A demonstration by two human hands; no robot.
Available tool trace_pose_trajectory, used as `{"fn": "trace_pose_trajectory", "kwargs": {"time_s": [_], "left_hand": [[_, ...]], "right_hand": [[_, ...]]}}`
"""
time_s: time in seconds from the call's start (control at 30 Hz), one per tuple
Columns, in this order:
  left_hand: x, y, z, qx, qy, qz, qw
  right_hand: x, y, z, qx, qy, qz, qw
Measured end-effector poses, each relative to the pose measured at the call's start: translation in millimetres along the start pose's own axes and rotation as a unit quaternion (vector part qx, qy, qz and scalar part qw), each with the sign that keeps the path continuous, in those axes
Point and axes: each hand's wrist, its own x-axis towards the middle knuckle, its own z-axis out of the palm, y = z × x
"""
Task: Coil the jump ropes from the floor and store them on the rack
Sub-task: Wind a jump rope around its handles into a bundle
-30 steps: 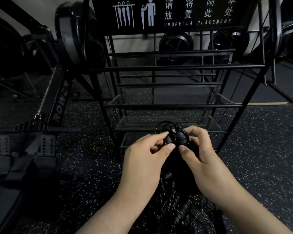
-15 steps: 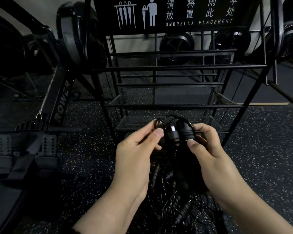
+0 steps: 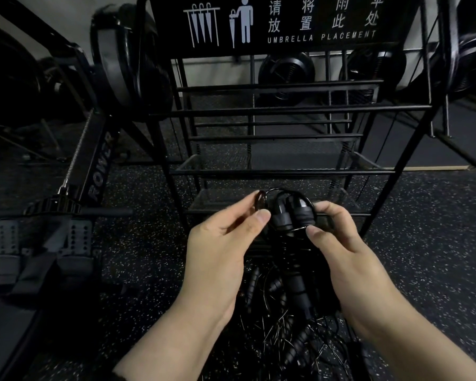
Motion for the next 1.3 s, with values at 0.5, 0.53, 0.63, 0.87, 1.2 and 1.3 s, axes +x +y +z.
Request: {"fn": "trace_pose_trajectory", "kwargs": {"time_s": [0.5, 0.53, 0.63, 0.87, 1.2, 1.3], "left_hand": [[8.8, -6.2, -7.4, 0.431, -0.121, 0.191, 0.873], [10.1, -5.5, -9.1, 0.442, -0.133, 0.200, 0.864], [12.4, -3.4, -12.6, 0.470, -0.160, 0.224, 0.839], [11.2, -3.7, -11.8, 0.538, -0.181, 0.280, 0.774], [10.2, -3.0, -16.3, 0.552, -0.229, 0.266, 0.756], [10.0, -2.0, -16.5, 0.534, -0.233, 0.253, 0.772]], "right_hand": [[3.7, 9.8, -1.9, -0.139, 0.024, -0.062, 0.988], [4.0, 10.7, -2.4, -0.138, 0.027, -0.063, 0.988], [3.5, 11.7, -3.3, -0.140, 0.027, -0.067, 0.987], [1.7, 13.8, -3.1, -0.161, 0.034, -0.076, 0.983], [0.2, 15.8, -2.8, -0.180, 0.051, -0.086, 0.979], [0.0, 15.5, -2.2, -0.177, 0.063, -0.087, 0.978]]}}
